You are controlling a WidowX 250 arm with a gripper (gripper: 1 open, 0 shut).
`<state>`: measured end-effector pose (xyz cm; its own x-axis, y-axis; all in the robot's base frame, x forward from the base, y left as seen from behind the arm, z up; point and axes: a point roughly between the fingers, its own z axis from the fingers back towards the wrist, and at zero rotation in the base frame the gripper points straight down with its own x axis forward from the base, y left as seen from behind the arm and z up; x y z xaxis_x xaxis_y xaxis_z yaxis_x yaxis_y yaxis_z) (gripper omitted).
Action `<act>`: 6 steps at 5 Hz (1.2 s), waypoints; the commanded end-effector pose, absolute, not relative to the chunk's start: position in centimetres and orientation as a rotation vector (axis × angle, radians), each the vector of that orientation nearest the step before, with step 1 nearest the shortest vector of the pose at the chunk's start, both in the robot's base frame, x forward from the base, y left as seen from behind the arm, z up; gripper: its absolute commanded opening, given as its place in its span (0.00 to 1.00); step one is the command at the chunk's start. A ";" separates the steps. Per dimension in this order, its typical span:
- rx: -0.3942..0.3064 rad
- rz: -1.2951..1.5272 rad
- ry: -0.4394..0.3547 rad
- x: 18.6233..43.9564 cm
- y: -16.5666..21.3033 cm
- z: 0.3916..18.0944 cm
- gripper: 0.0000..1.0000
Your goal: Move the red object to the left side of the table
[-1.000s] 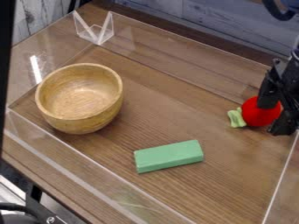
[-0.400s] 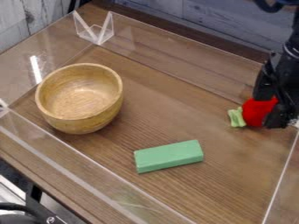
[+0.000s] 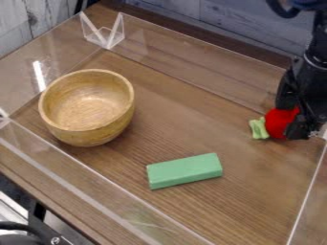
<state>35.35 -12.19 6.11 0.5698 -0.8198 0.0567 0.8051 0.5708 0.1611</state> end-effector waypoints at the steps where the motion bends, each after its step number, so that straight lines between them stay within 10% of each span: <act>1: 0.139 -1.005 -0.207 36.1 -12.7 7.6 1.00; 3: 0.153 -1.029 -0.215 36.4 -11.9 5.8 1.00; 4: 0.161 -1.029 -0.225 36.7 -11.0 6.9 0.00; 6: 0.268 -0.924 -0.288 37.1 -7.5 12.9 0.00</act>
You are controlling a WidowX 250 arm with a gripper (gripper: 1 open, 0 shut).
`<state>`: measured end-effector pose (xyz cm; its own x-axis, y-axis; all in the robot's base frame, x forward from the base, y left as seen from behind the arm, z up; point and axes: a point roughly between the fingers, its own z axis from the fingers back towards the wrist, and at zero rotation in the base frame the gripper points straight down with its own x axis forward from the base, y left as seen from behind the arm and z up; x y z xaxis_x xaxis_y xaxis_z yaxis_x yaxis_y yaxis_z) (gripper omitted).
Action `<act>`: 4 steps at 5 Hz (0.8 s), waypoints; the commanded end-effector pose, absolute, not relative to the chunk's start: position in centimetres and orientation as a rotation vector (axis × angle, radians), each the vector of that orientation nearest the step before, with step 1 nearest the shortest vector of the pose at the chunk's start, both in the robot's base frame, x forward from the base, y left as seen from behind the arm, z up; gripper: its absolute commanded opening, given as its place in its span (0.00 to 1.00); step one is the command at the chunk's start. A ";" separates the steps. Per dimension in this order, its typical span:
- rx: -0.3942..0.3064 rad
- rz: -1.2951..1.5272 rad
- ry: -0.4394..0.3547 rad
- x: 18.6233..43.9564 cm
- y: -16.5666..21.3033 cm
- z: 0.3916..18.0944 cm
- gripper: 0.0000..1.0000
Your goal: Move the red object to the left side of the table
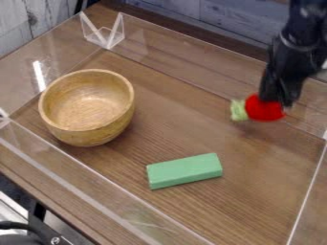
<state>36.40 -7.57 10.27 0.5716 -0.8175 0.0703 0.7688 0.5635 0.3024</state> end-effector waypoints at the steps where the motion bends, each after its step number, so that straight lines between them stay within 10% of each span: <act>1: 0.316 -0.803 -0.295 37.1 -4.6 14.9 0.00; 4: 0.349 -0.683 -0.316 36.7 1.0 17.4 0.00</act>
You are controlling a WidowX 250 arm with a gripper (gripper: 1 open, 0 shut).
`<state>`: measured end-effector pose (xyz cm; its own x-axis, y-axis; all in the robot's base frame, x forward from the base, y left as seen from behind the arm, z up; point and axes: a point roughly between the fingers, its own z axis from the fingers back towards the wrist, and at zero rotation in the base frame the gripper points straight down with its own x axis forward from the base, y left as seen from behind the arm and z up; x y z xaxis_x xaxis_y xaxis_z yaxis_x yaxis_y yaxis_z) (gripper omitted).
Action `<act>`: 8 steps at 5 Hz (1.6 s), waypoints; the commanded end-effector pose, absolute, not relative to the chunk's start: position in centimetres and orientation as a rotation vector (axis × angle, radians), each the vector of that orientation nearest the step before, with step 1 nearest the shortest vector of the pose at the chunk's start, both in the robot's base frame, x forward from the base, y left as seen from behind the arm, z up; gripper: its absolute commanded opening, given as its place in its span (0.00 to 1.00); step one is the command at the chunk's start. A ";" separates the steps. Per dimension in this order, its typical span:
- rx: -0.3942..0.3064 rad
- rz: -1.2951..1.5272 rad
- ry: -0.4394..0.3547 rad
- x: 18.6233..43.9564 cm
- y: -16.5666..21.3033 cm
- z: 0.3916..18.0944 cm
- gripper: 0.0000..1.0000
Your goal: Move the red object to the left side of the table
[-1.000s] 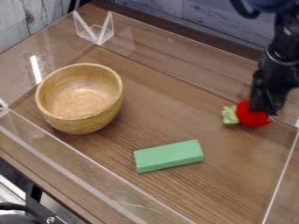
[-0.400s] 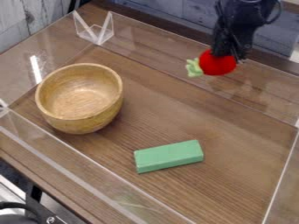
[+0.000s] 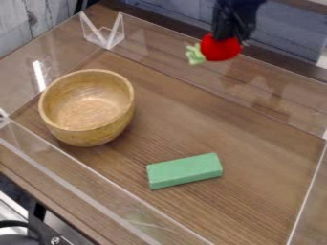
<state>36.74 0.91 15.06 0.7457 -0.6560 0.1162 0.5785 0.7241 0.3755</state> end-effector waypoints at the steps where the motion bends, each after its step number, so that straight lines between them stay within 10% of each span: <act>1: 0.343 -0.716 -0.319 36.5 2.0 17.1 0.00; 8: 0.296 -0.989 -0.315 32.4 2.8 14.6 0.00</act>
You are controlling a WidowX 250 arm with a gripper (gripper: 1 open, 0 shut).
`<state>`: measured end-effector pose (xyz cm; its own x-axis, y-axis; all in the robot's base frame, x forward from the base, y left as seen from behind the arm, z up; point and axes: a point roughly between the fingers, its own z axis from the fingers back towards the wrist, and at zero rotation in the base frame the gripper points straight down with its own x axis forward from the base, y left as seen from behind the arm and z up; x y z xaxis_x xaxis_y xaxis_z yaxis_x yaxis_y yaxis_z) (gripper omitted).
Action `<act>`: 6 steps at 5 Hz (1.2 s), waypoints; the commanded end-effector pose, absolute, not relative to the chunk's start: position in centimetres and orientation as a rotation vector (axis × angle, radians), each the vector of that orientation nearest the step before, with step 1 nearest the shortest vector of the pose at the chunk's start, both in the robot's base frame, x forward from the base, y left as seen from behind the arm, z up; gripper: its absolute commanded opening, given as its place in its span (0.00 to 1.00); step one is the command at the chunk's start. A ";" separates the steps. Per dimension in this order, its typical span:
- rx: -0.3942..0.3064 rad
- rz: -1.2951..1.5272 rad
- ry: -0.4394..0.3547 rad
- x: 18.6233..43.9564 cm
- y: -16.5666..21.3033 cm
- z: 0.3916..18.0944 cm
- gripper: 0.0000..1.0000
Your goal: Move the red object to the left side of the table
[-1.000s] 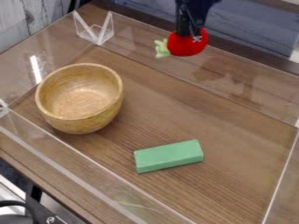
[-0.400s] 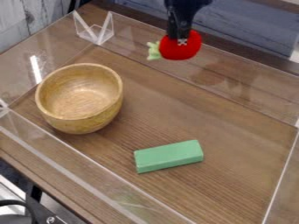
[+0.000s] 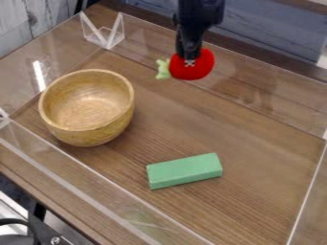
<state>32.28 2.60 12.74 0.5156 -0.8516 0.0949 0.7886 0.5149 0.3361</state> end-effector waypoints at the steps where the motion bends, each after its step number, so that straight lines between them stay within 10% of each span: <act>1: 0.303 -0.989 -0.321 32.2 3.2 14.0 0.00; 6: 0.359 -0.831 -0.333 33.7 5.1 14.7 0.00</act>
<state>33.61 4.89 13.70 0.6322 -0.7640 0.1289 0.6676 0.6215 0.4099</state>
